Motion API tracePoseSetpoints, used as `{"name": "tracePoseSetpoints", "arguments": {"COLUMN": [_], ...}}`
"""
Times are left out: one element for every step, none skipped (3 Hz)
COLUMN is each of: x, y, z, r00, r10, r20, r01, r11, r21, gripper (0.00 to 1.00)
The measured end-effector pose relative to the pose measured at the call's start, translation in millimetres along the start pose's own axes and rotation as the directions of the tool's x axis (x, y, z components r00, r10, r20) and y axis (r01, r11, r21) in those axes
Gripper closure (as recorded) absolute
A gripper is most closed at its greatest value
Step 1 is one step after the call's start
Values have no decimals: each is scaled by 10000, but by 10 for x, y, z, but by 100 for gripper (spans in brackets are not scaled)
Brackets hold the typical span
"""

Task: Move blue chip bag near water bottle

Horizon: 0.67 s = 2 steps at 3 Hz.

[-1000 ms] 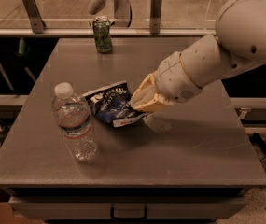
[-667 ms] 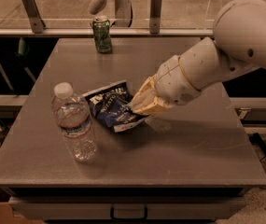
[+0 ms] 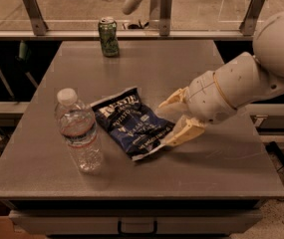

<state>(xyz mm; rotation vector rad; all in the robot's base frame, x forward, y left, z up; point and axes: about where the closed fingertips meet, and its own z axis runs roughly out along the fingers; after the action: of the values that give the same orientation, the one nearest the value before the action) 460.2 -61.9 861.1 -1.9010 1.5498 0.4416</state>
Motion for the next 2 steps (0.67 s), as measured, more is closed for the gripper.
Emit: {"name": "tracePoseSetpoints", "arguments": {"x": [250, 511], "y": [121, 80], "z": [-187, -666], "r00": [9999, 9995], "r10": [-140, 308], "r20": [-56, 106], "r01": [139, -314], "r11": [9999, 9978], "r21": [-87, 589], "gripper": [0, 0]}}
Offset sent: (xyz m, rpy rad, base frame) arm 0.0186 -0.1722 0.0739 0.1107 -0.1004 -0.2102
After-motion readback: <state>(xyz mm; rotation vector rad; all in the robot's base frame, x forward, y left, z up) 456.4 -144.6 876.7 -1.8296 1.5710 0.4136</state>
